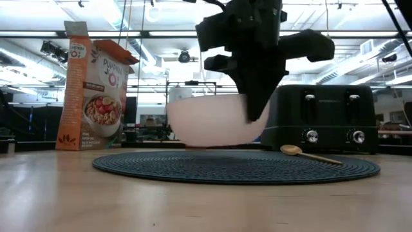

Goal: Arrange a breakfast setting
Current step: Put the bowl on the placemat, then pour the cereal from the cereal box into the bowl

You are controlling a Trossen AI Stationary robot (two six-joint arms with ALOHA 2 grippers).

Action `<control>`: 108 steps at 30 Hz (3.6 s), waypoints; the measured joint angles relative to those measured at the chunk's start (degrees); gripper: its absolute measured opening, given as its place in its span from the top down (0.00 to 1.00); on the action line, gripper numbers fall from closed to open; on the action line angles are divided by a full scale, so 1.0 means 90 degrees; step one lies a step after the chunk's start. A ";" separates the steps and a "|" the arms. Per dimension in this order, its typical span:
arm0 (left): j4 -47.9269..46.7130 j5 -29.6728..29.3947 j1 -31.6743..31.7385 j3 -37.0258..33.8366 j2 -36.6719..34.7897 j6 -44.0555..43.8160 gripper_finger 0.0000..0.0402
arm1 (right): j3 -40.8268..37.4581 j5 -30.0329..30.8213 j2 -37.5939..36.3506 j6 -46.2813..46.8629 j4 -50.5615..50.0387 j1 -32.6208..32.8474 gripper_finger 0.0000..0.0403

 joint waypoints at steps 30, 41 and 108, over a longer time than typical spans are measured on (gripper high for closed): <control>0.0029 -0.0270 0.0009 0.0000 0.0002 -0.0039 0.45 | -0.0637 0.0111 -0.0153 0.0499 0.0535 -0.0016 0.91; 0.0027 -0.0271 0.0009 0.0000 0.0002 -0.0049 0.45 | -0.0622 0.0077 -0.0153 0.0465 0.0614 -0.0008 0.72; -1.3221 0.2415 0.9710 0.6187 -0.0630 0.0835 0.17 | -0.1864 0.2931 -0.2666 0.6633 -0.0818 0.3030 0.70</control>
